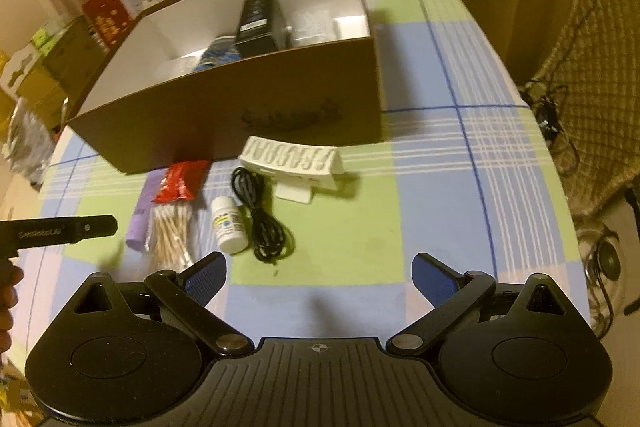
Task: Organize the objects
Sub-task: 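Grasp the purple tube with the left tool while the right tool grasps the black cable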
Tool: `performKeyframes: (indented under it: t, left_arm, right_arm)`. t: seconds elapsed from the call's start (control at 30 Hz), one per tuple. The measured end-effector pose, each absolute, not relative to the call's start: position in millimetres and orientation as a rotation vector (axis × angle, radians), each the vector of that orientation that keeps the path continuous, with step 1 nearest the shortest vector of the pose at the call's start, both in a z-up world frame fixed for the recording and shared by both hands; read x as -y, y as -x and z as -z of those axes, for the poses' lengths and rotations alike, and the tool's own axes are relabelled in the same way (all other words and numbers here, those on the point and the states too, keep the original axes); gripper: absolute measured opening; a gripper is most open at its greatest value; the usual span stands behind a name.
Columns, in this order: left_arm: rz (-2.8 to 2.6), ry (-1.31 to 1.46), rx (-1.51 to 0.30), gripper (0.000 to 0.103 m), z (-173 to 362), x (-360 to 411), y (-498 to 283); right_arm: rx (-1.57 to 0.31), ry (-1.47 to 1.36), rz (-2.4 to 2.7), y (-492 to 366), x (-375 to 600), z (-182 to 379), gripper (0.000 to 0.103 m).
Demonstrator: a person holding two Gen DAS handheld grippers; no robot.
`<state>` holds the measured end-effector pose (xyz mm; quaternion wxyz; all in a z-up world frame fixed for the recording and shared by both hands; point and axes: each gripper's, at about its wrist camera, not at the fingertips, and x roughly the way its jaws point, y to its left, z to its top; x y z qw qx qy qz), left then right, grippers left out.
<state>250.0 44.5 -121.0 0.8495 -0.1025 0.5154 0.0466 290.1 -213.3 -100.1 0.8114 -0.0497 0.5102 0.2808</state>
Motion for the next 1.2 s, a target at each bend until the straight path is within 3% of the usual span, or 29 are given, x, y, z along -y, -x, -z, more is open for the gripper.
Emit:
performKeyframes:
  t: [0.4, 0.7, 0.77, 0.83, 0.9, 1.03, 1.2]
  left_arm:
    - [0.002, 0.181, -1.148, 0.031, 155.5, -44.3, -293.2]
    - [-0.027, 0.191, -1.134, 0.028, 162.5, -54.7, -291.9]
    - [-0.052, 0.191, -1.129, 0.028, 162.2, -61.6, -284.9]
    - [-0.076, 0.194, -1.128, 0.028, 161.9, -69.0, -277.0]
    - [-0.097, 0.212, -1.129, 0.028, 161.7, -78.7, -267.4]
    - [-0.139, 0.245, -1.131, 0.027, 160.2, -94.1, -247.8]
    - [-0.165, 0.273, -1.138, 0.027, 159.4, -102.4, -225.7]
  right_arm:
    - [-1.117, 0.077, -0.489, -292.3, 219.0, 105.8, 0.097]
    - [-1.072, 0.124, -0.575, -290.5, 195.7, 115.5, 0.095]
    - [-1.048, 0.154, -0.627, -289.4, 184.7, 120.2, 0.077]
    - [-1.049, 0.173, -0.676, -291.2, 174.2, 128.5, 0.052]
    - [-1.046, 0.185, -0.711, -293.2, 165.0, 136.3, 0.039]
    - [-1.023, 0.232, -0.773, -296.9, 146.5, 149.1, 0.03]
    - [-1.009, 0.294, -0.806, -300.4, 128.1, 161.3, 0.027]
